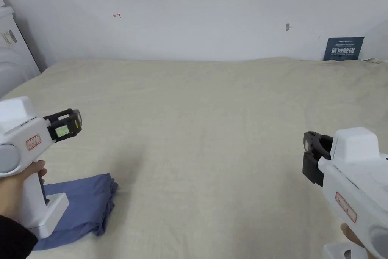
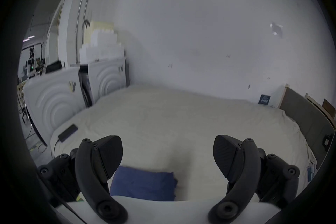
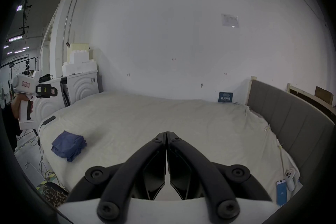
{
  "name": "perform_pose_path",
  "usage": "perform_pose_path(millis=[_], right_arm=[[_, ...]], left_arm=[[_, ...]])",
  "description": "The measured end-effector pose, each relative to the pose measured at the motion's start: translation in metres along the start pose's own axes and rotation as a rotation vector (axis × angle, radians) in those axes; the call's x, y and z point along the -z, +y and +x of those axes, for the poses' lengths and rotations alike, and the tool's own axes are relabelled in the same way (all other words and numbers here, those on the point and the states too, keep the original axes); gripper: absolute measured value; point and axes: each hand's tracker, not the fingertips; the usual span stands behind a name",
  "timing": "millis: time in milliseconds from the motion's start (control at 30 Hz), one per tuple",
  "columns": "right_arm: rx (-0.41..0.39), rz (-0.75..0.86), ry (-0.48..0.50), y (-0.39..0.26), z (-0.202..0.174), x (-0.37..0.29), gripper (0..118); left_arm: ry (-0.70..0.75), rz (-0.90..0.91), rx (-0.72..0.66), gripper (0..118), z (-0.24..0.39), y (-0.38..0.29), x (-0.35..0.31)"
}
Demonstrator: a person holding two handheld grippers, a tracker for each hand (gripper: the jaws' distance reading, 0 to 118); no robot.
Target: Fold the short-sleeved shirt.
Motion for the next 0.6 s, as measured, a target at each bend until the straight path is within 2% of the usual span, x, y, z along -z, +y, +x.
perform_pose_path(millis=[233, 467, 533, 600], right_arm=[[-0.001, 0.081, -0.067, 0.014, 0.023, -0.023, 0], [0.006, 0.132, -0.132, 0.011, 0.037, -0.037, 0], [0.006, 0.144, -0.153, 0.01, 0.04, -0.041, 0], [0.017, 0.161, -0.168, 0.008, 0.042, -0.045, 0]], left_arm=[[-0.054, 0.202, 0.021, 105, 0.07, 0.005, -0.058], [-0.11, 0.288, 0.025, 100, 0.128, -0.025, -0.078], [-0.139, 0.322, 0.041, 89, 0.14, -0.038, -0.075], [-0.17, 0.343, 0.073, 73, 0.15, -0.05, -0.074]])
